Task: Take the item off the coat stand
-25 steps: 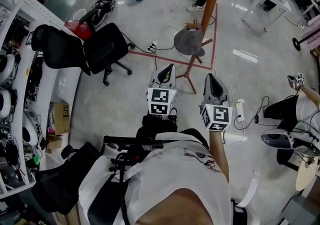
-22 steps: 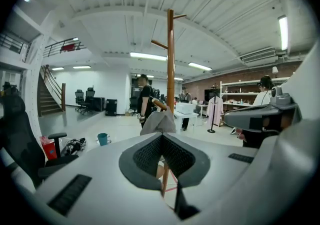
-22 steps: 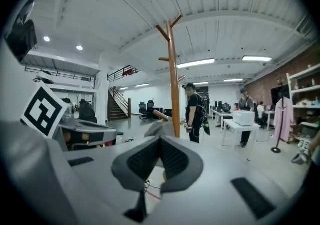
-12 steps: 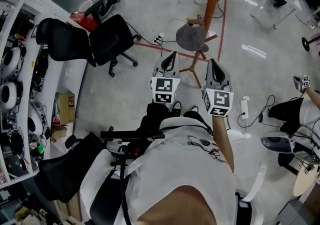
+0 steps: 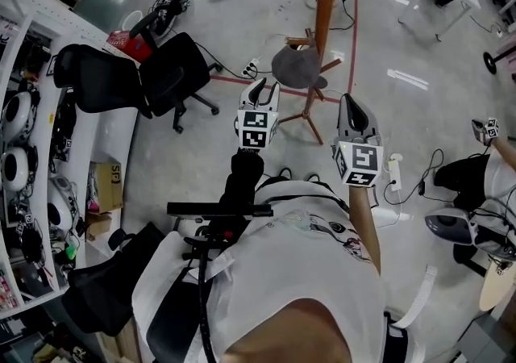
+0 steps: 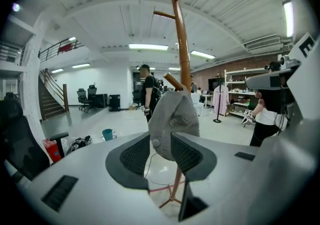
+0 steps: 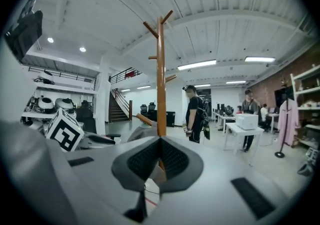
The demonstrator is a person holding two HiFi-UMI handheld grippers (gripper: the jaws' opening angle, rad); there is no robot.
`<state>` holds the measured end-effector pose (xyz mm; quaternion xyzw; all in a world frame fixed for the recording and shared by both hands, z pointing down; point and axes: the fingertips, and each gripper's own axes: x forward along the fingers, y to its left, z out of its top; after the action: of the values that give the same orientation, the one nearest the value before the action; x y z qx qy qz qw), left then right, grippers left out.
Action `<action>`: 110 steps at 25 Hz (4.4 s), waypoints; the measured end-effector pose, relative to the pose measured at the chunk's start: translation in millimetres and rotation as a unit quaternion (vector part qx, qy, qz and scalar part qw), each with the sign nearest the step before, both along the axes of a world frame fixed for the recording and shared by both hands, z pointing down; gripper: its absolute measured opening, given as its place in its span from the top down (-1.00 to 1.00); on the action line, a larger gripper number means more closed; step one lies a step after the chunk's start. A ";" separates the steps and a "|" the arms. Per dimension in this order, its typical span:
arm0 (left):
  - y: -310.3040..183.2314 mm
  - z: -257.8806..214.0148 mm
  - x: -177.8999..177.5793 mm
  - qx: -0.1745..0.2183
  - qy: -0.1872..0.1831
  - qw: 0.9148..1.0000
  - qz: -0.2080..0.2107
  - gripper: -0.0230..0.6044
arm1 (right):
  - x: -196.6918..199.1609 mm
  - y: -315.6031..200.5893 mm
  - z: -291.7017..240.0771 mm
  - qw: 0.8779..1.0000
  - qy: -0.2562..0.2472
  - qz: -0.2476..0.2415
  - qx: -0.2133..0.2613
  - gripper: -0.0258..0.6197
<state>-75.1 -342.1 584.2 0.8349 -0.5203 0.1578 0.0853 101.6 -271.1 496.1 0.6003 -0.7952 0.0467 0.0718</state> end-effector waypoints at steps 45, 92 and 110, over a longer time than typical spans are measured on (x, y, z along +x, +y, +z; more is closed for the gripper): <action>6.5 -88.4 -65.8 0.059 0.042 0.997 -0.032 0.60 | -4.4 -14.5 0.3 1.000 -0.005 -0.016 -0.005 0.91; 12.9 -181.1 -53.0 0.194 0.083 0.948 -0.239 0.60 | 54.9 -30.4 -92.0 0.993 -0.023 0.043 0.108 0.91; 12.0 -174.0 -55.4 0.186 0.078 0.950 -0.238 0.60 | 49.4 -32.4 -85.2 0.994 -0.013 0.040 0.097 0.91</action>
<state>-130.5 -330.0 410.2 0.6975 -0.7158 -0.0323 0.0041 151.0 -303.6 410.9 0.6347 -0.7725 -0.0202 0.0005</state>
